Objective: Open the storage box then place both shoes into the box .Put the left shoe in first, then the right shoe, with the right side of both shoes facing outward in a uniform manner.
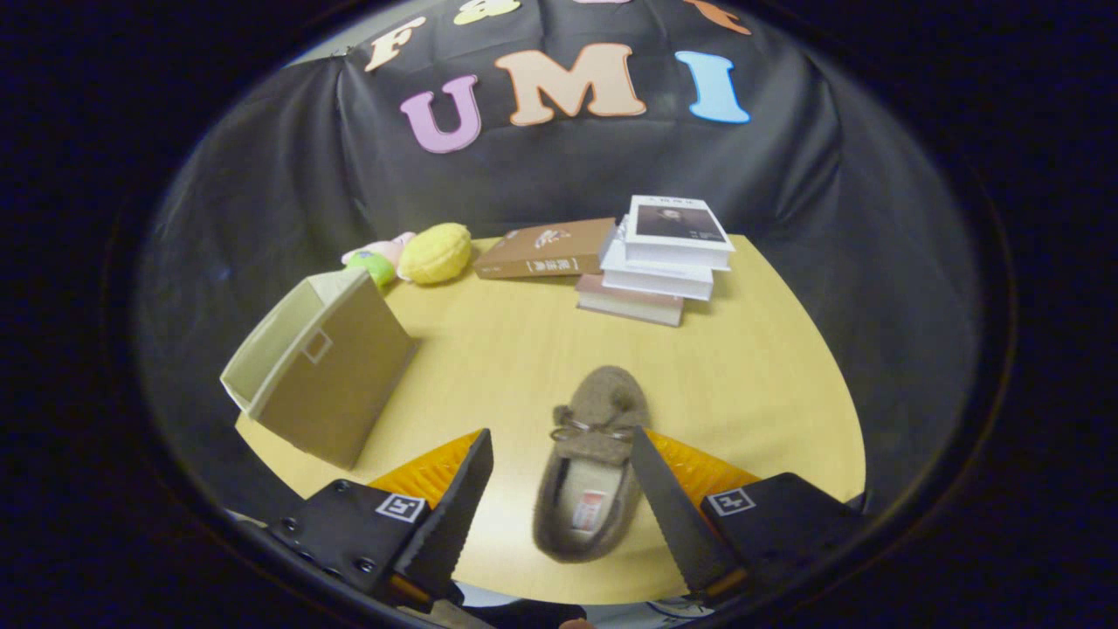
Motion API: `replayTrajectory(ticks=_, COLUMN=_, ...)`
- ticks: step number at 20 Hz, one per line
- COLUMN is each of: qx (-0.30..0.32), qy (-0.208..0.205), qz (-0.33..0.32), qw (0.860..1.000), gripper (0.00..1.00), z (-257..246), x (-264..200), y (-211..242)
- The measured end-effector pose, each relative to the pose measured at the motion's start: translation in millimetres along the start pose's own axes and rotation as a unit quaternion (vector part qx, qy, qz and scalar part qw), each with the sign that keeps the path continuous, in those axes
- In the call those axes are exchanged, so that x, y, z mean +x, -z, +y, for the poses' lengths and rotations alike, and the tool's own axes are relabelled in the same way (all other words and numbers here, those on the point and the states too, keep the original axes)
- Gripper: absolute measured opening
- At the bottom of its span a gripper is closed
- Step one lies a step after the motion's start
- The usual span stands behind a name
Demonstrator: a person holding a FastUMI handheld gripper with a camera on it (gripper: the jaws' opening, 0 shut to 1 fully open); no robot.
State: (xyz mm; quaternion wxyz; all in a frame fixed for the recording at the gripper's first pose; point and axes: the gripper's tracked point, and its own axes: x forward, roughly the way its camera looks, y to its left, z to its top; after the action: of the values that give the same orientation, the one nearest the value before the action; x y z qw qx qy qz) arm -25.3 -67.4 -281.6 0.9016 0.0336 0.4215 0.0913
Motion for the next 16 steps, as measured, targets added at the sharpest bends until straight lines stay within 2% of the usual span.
replayTrajectory(ticks=6, qx=-0.015, qy=0.022, qz=0.055, qw=0.998, gripper=1.00, z=-42.7, x=14.9, y=43.6)
replayTrajectory(ticks=9, qx=-0.018, qy=0.029, qz=0.086, qw=0.996, gripper=1.00, z=-55.5, x=37.5, y=60.7)
replayTrajectory(ticks=11, qx=-0.007, qy=0.022, qz=0.109, qw=0.994, gripper=1.00, z=-58.2, x=45.8, y=72.7)
replayTrajectory(ticks=13, qx=0.013, qy=0.002, qz=0.129, qw=0.992, gripper=0.91, z=-51.7, x=51.8, y=79.0)
replayTrajectory(ticks=15, qx=0.030, qy=-0.022, qz=0.143, qw=0.989, gripper=0.67, z=-39.6, x=52.3, y=80.7)
replayTrajectory(ticks=16, qx=0.030, qy=-0.020, qz=0.150, qw=0.988, gripper=0.56, z=-39.4, x=52.8, y=82.0)
